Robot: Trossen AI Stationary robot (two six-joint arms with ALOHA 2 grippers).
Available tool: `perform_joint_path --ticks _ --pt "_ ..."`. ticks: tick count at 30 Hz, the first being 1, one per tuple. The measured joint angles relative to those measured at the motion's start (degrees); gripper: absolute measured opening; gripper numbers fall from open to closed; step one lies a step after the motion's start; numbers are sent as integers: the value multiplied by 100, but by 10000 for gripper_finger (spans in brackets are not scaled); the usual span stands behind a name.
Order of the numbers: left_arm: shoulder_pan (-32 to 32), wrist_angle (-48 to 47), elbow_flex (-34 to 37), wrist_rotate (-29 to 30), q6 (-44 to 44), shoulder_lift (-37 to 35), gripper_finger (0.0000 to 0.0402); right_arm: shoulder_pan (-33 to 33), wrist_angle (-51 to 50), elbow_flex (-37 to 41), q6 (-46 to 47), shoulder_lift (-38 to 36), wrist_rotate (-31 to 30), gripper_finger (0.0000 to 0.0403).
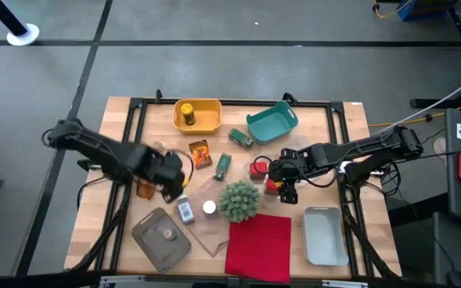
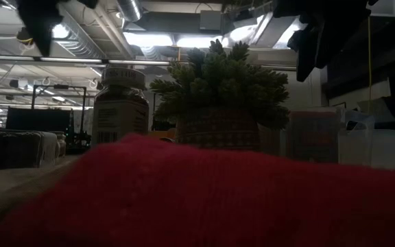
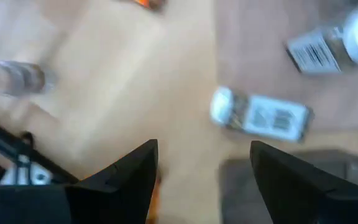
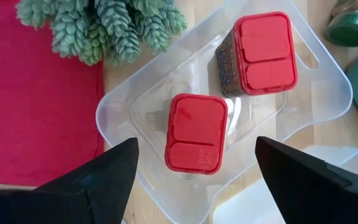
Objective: Sort spices by type
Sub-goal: Put the brown seasoning bottle into the black bin
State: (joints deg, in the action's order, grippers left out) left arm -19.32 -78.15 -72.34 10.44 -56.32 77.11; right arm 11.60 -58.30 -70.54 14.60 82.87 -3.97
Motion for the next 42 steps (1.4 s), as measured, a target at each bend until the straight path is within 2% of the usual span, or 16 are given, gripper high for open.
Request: perform_joint_path --ticks 7,14,19,27,33,42 --pt "1625 -152 0 42 1581 -356 239 0 -2 0 -1 1 -4 324" --pt "3256 -253 9 41 2865 -361 239 0 -5 0 -1 0 -4 324" --pt "4192 -211 235 40 3843 -361 239 0 -5 0 0 0 -4 324" --pt "4779 -4 778 30 4215 -361 239 0 -5 0 -7 0 -8 324" --pt "5061 679 1340 25 4198 -360 239 0 69 0 -9 0 -8 324" --pt "5598 768 2000 -119 4062 -359 239 0 126 0 -12 1 -8 324"
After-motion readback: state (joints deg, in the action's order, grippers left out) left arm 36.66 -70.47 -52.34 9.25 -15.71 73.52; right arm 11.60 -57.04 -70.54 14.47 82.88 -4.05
